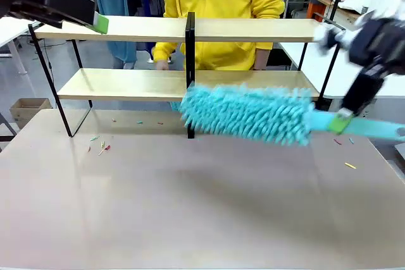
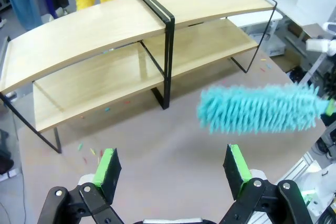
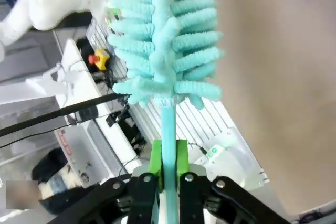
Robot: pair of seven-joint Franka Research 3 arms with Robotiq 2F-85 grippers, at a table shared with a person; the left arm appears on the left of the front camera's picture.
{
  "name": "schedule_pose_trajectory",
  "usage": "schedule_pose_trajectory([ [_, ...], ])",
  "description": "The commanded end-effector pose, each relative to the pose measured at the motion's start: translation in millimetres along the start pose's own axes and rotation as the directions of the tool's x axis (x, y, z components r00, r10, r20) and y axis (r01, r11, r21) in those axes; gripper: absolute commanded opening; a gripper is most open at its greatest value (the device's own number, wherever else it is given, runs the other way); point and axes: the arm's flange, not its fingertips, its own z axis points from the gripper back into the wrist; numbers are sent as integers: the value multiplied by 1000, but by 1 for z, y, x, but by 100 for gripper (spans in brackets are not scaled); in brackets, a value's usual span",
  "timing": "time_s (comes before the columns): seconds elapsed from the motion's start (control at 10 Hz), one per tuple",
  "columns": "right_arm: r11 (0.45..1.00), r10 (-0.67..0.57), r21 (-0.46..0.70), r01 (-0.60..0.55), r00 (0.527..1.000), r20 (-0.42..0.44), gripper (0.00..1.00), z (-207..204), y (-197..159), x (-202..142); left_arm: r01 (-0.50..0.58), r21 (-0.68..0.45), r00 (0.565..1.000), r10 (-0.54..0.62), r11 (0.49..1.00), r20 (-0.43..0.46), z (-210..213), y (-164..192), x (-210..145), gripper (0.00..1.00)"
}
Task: Clean the shelves.
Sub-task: Clean another randomly selected level of the Shelf with the Duster.
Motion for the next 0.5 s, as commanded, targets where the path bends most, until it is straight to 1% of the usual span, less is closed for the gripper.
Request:
schedule_pose_trajectory([
  [0.0,997,74,-34,-70,983,166,12,71,3,-80,1,1,1000,-1,1000,7,0,1,-1,100],
  [0.1,997,78,-36,-72,976,203,12,103,0,-128,1,1,1000,-1,1000,7,0,1,-1,100],
  [0.2,995,102,-29,-98,938,332,12,128,0,-177,1,1,1000,-1,1000,7,0,1,-1,100],
  [0.3,991,131,-36,-131,851,509,12,145,1,-220,1,1,1000,-1,1000,7,0,1,-1,100],
  [0.4,995,97,-57,-80,714,694,12,159,-6,-260,1,1,1000,-1,1000,7,0,1,-1,100],
])
